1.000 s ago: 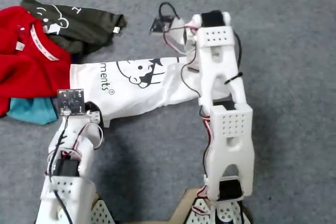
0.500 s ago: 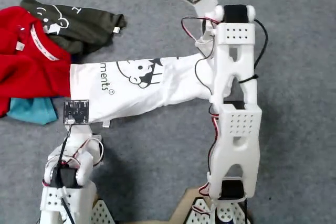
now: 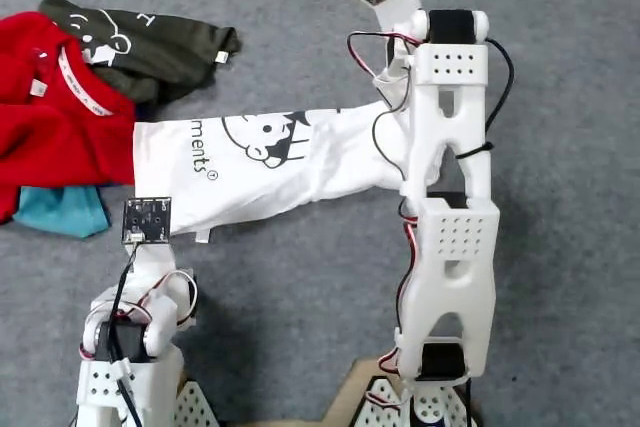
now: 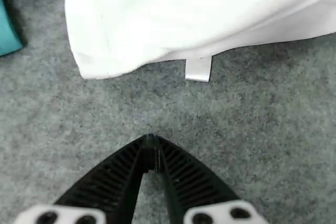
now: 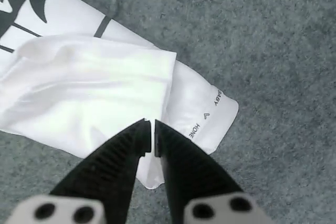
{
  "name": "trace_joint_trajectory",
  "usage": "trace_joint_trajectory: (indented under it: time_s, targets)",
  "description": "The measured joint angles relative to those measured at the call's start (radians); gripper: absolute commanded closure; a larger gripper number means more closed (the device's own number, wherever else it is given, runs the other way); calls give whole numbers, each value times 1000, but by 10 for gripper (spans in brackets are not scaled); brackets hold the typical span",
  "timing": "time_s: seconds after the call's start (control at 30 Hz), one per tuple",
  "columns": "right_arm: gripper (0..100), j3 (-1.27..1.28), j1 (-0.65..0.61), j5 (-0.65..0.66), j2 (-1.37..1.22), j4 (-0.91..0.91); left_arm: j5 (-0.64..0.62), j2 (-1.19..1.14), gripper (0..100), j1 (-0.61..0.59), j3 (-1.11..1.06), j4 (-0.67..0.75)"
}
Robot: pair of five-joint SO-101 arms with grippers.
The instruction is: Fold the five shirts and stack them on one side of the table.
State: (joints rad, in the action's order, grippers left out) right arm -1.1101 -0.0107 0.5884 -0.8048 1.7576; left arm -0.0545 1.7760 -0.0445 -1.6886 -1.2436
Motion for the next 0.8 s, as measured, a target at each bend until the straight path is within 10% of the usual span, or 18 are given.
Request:
trace_joint_trajectory:
  time_s: [0.8]
  targets:
    - [980, 155, 0, -48, 92, 0, 0, 0, 970, 0, 0, -2]
